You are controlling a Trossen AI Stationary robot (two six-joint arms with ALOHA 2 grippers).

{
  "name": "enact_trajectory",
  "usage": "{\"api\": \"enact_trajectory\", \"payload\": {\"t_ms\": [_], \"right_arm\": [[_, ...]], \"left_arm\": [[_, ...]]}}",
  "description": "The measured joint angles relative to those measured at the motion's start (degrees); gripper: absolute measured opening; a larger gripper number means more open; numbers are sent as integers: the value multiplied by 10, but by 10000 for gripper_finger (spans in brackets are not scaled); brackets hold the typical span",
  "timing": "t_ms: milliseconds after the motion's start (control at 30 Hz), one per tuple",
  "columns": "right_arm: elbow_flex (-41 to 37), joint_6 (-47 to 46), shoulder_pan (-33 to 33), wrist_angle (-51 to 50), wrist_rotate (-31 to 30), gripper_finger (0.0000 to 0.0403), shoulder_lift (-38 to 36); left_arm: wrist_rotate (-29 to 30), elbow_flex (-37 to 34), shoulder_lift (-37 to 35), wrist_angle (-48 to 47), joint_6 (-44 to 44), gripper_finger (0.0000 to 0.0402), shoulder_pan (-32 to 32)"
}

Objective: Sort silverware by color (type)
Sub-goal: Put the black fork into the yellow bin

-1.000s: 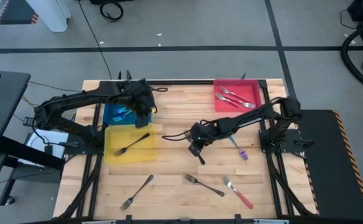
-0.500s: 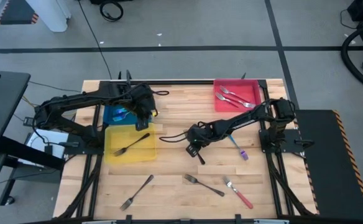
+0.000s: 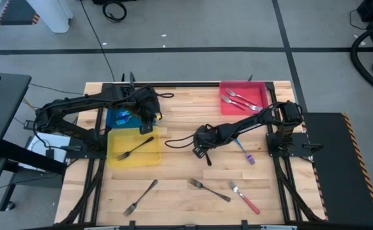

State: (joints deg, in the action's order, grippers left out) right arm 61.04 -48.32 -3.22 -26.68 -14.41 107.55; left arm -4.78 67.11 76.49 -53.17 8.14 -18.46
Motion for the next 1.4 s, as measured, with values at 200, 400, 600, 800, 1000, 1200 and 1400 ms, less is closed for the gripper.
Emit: {"api": "enact_trajectory", "payload": {"t_ms": [200,400,600,800,1000,1200,1400], "right_arm": [[0,11,2,-12,1,100,0],[-1,36,10,-16,5,47,0],[-2,67,14,-17,8,14,-1],[-4,115,16,-16,25,11,-18],[-5,170,36,-38,36,10,-95],[-4,246,93,-76,31,10,-203],[-4,336,189,-143,-23,10,-297]], "left_arm": [[0,0,0,1,0,105,0],[0,0,0,1,0,105,0],[0,0,0,1,0,105,0],[0,0,0,0,0,105,0],[0,0,0,-4,1,105,0],[0,0,0,-24,7,105,0],[0,0,0,-15,20,105,1]]}}
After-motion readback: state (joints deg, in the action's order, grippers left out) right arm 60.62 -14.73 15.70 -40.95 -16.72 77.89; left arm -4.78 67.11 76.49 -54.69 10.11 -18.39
